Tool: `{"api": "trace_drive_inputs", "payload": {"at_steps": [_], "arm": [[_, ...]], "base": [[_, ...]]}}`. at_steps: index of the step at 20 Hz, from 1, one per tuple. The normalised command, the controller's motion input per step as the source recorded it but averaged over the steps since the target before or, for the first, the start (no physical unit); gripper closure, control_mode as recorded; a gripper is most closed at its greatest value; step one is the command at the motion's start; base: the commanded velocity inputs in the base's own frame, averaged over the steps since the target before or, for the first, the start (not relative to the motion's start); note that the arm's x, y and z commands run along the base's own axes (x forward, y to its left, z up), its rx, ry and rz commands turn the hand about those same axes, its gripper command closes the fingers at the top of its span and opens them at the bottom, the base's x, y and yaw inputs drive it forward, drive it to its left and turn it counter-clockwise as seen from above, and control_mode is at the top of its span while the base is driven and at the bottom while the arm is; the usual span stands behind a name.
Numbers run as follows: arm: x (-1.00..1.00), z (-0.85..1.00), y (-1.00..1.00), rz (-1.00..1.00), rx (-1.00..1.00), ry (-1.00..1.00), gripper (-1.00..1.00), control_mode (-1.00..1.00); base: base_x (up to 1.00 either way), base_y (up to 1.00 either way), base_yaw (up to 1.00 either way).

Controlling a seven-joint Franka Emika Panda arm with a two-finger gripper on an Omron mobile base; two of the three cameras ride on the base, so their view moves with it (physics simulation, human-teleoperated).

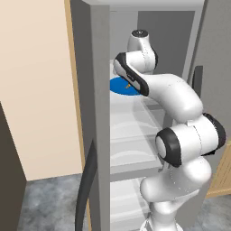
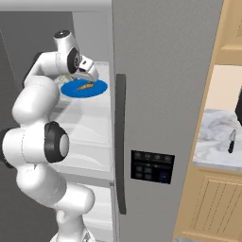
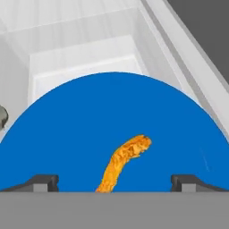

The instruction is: Retrieve the shrimp from the fridge and place it on the cutting board.

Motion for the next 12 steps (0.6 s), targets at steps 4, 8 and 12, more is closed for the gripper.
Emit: {"api": "trace_drive_inputs", "payload": {"at_steps": [4, 8, 12], "arm": [[0.58, -0.33, 0.04, 0.00, 0.00, 0.06, -1.00, -1.00], [0.36, -0.20, -0.01, -0.01, 0.00, 0.10, -1.00, -1.00], [-0.01, 0.00, -0.08, -0.07, 0.00, 0.08, -1.00, -1.00]], "base": [[0.00, 0.00, 0.00], [0.00, 0.00, 0.00], [0.00, 0.00, 0.00]]}}
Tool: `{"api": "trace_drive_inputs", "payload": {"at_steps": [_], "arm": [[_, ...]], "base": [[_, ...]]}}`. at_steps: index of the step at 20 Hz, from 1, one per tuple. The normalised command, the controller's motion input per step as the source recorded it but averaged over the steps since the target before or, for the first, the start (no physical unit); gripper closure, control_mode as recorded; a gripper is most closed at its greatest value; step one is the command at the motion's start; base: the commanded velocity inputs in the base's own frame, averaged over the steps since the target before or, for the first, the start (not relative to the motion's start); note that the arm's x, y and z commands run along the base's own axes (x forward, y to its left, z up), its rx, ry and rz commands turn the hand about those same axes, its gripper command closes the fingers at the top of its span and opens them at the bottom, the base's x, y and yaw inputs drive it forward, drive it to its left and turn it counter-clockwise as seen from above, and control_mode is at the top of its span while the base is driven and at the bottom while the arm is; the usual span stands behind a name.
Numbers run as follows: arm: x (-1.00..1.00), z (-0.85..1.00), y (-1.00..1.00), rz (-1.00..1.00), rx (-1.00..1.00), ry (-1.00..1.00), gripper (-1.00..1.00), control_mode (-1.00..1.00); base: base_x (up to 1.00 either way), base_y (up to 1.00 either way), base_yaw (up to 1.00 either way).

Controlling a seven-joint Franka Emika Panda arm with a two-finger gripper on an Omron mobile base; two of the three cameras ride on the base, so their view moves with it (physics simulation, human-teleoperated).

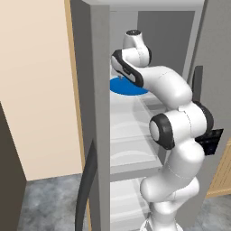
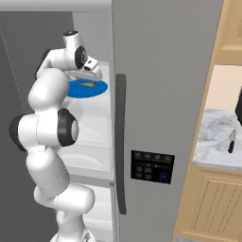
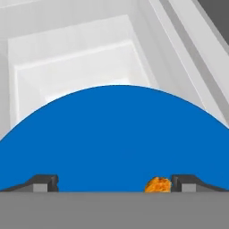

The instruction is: Retrieve the shrimp from the fridge and place it on the cutting board.

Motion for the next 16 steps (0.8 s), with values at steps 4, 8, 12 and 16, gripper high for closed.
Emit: {"api": "trace_drive_inputs", "payload": {"at_steps": [4, 8, 12, 16], "arm": [[-0.18, 0.00, 0.00, -0.08, 0.00, 0.01, -1.00, -1.00], [-0.21, 0.00, 0.00, -0.04, 0.00, 0.00, -1.00, -1.00], [-0.36, 0.00, -0.06, -0.03, 0.00, 0.00, -1.00, -1.00], [-0.29, 0.00, -0.12, -0.01, 0.00, 0.00, -1.00, -1.00]], "base": [[0.00, 0.00, 0.00], [0.00, 0.00, 0.00], [0.00, 0.00, 0.00], [0.00, 0.00, 0.00]]}}
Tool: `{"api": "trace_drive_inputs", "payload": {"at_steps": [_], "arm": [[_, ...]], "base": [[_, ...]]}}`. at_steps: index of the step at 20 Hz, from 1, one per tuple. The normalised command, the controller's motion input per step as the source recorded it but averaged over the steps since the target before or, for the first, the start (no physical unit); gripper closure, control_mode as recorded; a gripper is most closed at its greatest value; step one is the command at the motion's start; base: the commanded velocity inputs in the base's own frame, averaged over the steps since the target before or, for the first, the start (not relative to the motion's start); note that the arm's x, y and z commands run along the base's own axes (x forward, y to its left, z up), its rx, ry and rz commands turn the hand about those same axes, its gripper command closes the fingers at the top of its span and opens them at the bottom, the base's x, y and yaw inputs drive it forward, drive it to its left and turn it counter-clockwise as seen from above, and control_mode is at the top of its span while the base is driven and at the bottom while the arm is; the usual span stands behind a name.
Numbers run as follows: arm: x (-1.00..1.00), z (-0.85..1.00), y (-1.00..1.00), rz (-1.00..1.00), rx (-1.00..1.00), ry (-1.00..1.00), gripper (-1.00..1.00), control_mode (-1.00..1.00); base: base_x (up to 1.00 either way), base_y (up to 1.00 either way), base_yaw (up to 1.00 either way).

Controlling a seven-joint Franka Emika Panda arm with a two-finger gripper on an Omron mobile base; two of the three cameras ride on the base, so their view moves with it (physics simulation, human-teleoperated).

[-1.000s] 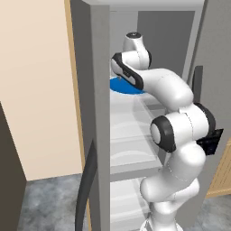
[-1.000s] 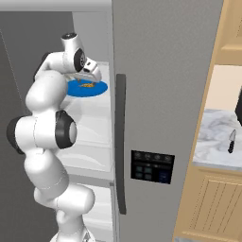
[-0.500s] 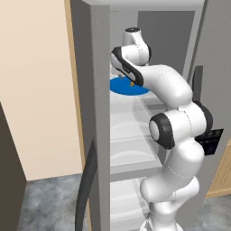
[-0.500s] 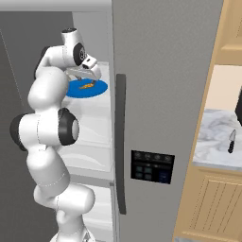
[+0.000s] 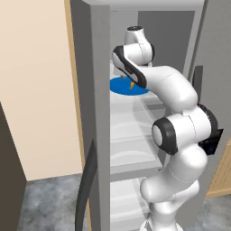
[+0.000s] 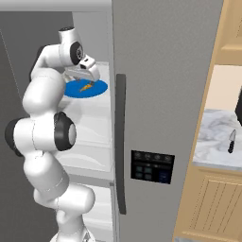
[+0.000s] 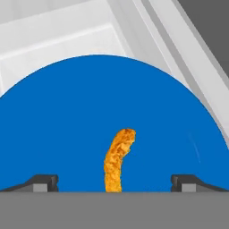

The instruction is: Retrieve the shrimp from the fridge and place it on the cutting board.

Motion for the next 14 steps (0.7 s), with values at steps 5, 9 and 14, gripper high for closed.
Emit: {"api": "trace_drive_inputs", "payload": {"at_steps": [5, 9, 14], "arm": [[-0.13, -0.04, -0.02, 0.00, 0.00, 0.00, -1.00, -1.00], [0.09, -0.04, 0.01, 0.00, 0.00, 0.00, -1.00, -1.00], [0.20, -0.04, 0.00, 0.00, 0.00, 0.02, -1.00, -1.00]], "base": [[0.00, 0.00, 0.00], [0.00, 0.00, 0.00], [0.00, 0.00, 0.00]]}}
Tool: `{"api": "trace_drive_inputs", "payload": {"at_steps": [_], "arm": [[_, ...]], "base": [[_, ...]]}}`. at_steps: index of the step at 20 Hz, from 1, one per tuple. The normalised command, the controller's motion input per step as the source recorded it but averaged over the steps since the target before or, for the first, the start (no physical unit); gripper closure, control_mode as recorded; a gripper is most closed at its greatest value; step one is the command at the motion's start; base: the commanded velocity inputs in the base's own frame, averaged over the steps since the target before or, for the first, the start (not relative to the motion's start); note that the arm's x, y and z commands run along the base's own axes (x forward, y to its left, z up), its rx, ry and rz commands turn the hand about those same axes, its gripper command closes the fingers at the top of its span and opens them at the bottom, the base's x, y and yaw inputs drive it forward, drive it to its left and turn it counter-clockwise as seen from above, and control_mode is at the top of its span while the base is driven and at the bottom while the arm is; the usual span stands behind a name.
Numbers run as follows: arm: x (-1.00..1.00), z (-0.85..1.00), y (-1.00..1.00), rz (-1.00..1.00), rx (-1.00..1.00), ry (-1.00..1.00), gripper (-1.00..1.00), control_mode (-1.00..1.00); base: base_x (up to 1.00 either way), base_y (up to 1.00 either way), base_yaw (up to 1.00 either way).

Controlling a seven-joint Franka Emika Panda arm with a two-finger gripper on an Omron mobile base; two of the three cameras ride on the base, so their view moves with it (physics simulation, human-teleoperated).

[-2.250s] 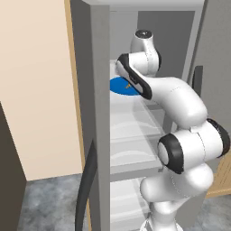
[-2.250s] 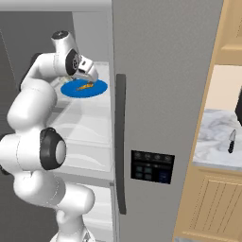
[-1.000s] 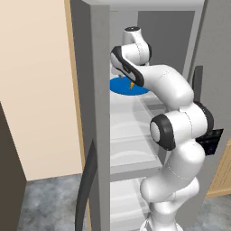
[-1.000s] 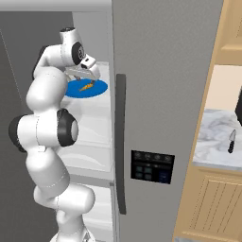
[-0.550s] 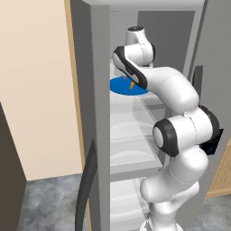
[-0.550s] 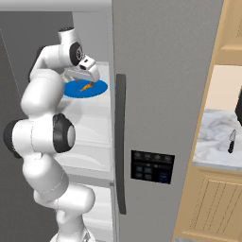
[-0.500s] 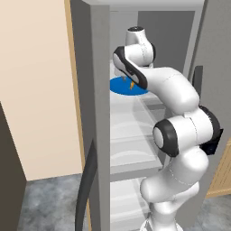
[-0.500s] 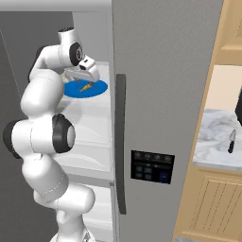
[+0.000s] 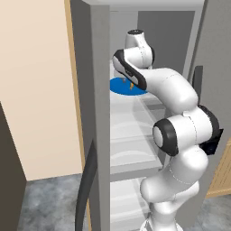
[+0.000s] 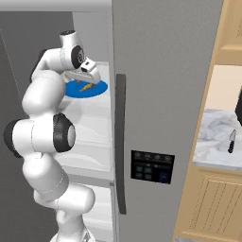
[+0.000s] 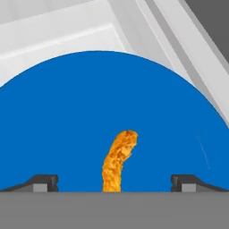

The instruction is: Retrieve the shrimp from the fridge and place it on the cutting board.

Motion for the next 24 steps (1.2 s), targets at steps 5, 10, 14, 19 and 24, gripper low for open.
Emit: {"api": "trace_drive_inputs", "payload": {"at_steps": [5, 10, 14, 19, 24], "arm": [[0.03, -0.14, 0.00, 0.00, 0.00, 0.07, -1.00, -1.00], [0.00, -0.20, 0.00, 0.00, 0.00, 0.08, -1.00, -1.00], [0.00, -0.19, 0.00, 0.00, 0.00, 0.05, -1.00, -1.00], [0.00, -0.05, 0.01, 0.00, 0.00, 0.03, 1.00, -1.00], [-0.04, -0.18, 0.00, 0.00, 0.03, 0.01, 1.00, -1.00]], "base": [[0.00, 0.00, 0.00], [0.00, 0.00, 0.00], [0.00, 0.00, 0.00], [0.00, 0.00, 0.00], [0.00, 0.00, 0.00]]}}
